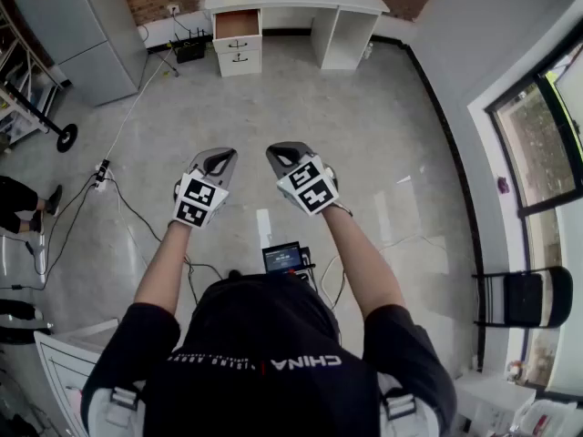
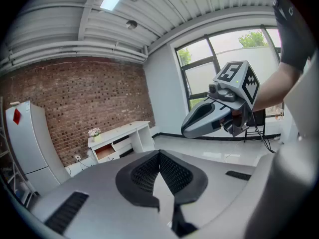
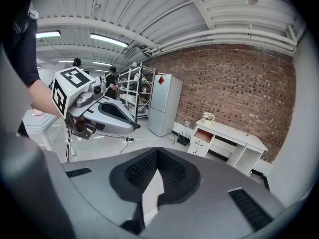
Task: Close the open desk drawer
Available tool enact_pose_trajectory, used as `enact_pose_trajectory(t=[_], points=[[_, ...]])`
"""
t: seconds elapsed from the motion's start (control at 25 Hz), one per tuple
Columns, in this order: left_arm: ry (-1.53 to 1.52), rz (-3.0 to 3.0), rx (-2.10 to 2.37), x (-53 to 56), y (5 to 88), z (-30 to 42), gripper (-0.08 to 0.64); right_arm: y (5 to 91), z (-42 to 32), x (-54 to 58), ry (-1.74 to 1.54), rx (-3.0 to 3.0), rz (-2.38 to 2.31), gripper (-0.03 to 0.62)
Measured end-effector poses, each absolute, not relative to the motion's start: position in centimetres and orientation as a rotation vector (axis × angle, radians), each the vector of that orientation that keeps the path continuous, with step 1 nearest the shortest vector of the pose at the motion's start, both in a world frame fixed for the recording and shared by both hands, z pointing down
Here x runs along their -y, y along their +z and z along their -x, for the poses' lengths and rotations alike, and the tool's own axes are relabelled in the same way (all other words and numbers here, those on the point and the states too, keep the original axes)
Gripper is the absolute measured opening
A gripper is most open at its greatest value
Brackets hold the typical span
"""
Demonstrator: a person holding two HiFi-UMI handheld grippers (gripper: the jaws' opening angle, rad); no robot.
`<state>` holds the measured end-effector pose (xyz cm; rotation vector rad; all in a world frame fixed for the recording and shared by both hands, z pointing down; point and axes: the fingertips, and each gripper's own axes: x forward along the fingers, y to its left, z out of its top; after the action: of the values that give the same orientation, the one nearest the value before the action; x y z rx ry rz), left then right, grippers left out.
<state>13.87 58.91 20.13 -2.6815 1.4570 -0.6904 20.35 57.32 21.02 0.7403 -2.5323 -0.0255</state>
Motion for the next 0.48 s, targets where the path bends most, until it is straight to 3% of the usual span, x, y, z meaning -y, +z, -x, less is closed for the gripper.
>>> enact_pose_trajectory(t=[0.48], points=[[-0.715, 2.692, -1.468, -59.3, 21.1, -14.5, 0.012, 22.2, -20.2, -57.7, -0.046, 2.504, -0.714, 0.015]])
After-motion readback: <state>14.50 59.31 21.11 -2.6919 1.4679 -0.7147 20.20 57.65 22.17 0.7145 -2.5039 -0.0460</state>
